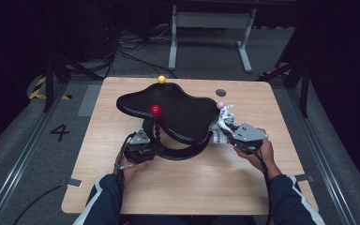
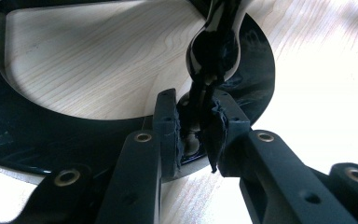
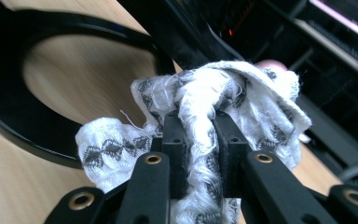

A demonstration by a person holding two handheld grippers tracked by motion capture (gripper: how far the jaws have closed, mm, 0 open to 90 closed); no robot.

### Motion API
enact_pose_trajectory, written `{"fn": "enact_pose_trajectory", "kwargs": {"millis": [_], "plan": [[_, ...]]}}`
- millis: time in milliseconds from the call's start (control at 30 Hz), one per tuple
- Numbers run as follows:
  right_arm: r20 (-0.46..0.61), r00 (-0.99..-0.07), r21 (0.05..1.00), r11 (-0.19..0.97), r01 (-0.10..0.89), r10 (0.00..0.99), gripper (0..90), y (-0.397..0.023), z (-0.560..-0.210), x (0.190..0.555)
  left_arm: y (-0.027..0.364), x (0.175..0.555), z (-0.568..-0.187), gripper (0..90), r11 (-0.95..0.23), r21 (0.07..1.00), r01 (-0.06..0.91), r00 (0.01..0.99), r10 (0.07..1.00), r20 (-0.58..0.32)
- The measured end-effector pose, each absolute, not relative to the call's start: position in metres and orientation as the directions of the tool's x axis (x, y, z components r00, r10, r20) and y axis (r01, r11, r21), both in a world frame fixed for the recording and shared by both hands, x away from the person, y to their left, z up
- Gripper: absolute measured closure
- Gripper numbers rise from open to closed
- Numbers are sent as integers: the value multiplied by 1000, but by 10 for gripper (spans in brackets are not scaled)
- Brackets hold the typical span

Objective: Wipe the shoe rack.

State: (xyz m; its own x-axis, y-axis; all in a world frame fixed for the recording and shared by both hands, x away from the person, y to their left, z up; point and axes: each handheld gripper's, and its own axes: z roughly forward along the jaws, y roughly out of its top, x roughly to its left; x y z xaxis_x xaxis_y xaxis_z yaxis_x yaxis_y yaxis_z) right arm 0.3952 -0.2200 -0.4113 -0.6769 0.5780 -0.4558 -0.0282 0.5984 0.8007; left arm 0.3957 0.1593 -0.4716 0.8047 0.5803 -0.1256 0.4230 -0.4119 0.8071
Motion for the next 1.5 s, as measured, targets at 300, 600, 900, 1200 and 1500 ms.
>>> {"fn": "enact_pose_trajectory", "kwargs": {"millis": [300,600,900,1200,1500], "plan": [[-523,-705,785,592,-180,479,774,-201,-392,361,159,396,-471,746,-415,805,424,806,579,-125],[-555,-721,782,557,-281,415,770,-192,-375,332,161,396,-471,745,-417,804,423,806,579,-123],[-550,-722,786,553,-276,420,768,-191,-377,336,161,397,-471,745,-419,804,421,807,578,-121],[-514,-708,786,597,-162,484,768,-195,-394,365,161,397,-471,745,-411,804,429,805,578,-134],[-465,-669,784,620,-8,579,767,-214,-414,403,161,397,-472,745,-410,805,429,806,577,-135]]}}
